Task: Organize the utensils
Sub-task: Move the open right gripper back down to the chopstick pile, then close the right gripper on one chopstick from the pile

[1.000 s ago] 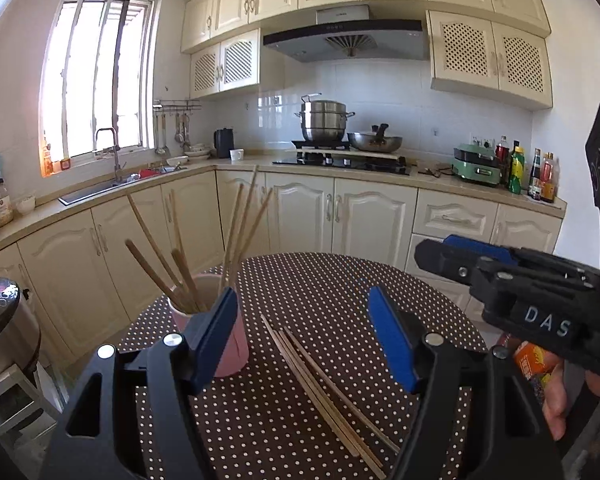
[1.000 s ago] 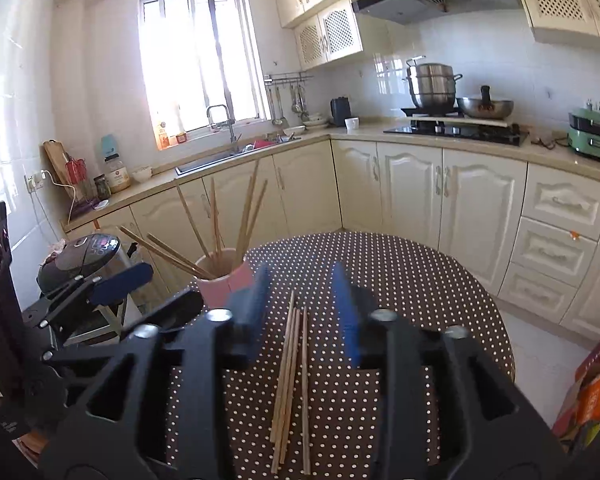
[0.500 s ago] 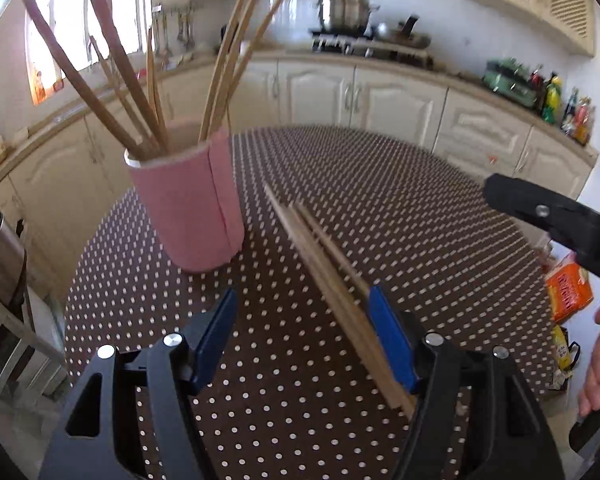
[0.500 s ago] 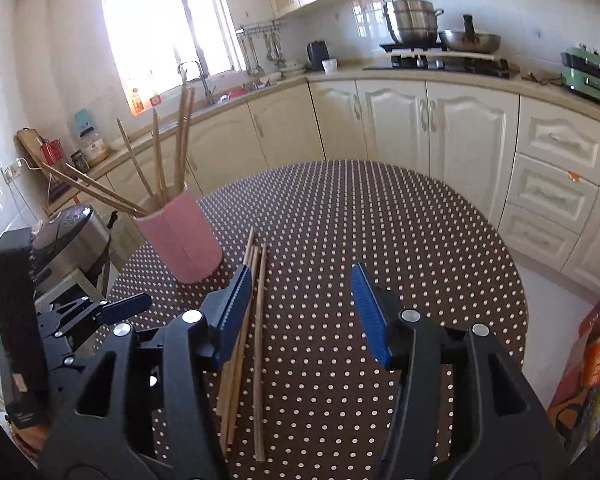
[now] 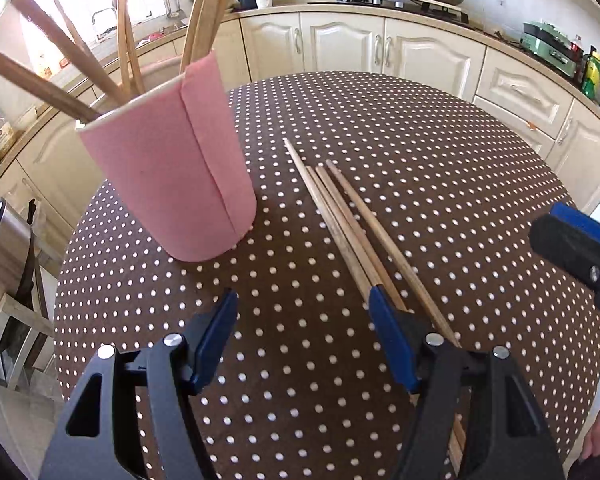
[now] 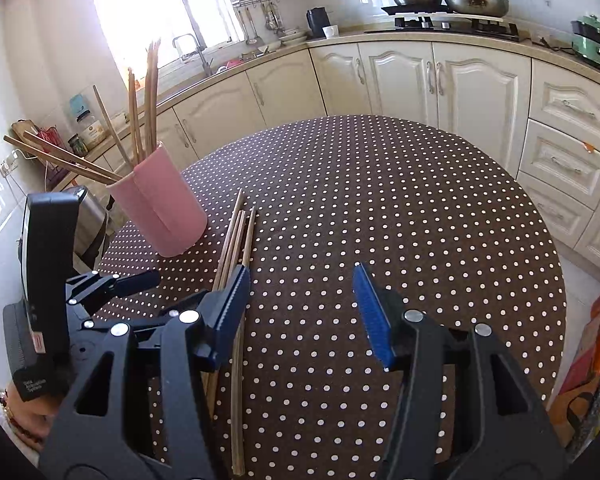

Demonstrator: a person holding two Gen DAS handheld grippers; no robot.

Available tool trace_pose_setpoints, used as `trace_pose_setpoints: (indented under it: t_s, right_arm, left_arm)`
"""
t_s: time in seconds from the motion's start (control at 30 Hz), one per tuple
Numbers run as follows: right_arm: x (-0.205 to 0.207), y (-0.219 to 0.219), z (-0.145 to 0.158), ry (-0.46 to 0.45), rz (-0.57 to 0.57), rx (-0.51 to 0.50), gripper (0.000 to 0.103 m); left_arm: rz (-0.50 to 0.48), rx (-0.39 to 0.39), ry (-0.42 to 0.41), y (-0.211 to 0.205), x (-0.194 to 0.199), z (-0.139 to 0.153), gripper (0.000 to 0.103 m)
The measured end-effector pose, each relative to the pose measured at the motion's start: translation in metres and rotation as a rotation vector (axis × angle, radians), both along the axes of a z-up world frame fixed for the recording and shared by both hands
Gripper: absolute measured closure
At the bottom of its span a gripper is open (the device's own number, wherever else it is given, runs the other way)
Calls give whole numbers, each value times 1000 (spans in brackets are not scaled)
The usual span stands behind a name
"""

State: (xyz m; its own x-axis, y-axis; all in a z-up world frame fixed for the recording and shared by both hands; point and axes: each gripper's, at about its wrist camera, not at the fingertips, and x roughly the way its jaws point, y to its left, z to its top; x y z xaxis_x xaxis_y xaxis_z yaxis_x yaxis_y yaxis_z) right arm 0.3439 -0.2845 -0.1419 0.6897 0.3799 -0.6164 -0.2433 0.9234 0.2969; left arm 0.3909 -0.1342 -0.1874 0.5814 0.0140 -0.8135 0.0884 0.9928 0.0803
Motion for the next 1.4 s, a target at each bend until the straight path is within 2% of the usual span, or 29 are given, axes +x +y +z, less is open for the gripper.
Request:
trace_pose_setpoints:
  t_s: [0.47, 0.57, 0.63, 0.73, 0.83, 1.0, 1.03, 1.07, 1.2, 1.3, 1.4]
  right_arm:
    - [16, -5, -8, 31, -2, 13, 47]
    - [17, -5, -9, 38, -4, 16, 47]
    - [19, -4, -9, 45, -2, 18, 47]
    - [23, -2, -10, 51, 8, 12, 47]
    - [30, 1, -11, 67, 21, 3, 47]
    - [43, 19, -14, 122, 84, -32, 48]
    - [46, 24, -14, 134, 99, -31, 48]
    - [48, 28, -14, 145, 114, -30, 48]
    - [58, 53, -18, 199, 188, -66, 69]
    - [64, 68, -21, 233, 213, -118, 71]
    - [67, 80, -23, 263, 231, -163, 77]
  left_arm:
    - [53, -40, 68, -15, 47, 2, 35]
    - [69, -61, 114, -17, 63, -3, 34]
    - [63, -31, 111, -18, 65, -4, 33]
    - [60, -53, 104, -17, 63, -5, 35]
    - [42, -53, 91, -13, 51, -4, 45]
    - [38, -48, 71, -4, 39, -4, 84]
    - [39, -49, 68, -3, 38, -5, 88]
    - [39, -50, 69, 1, 35, -6, 96]
    - [6, -56, 67, 10, 14, -7, 97]
    - [-10, -74, 79, 23, -6, -9, 97]
    - [-27, -91, 105, 30, -20, -7, 97]
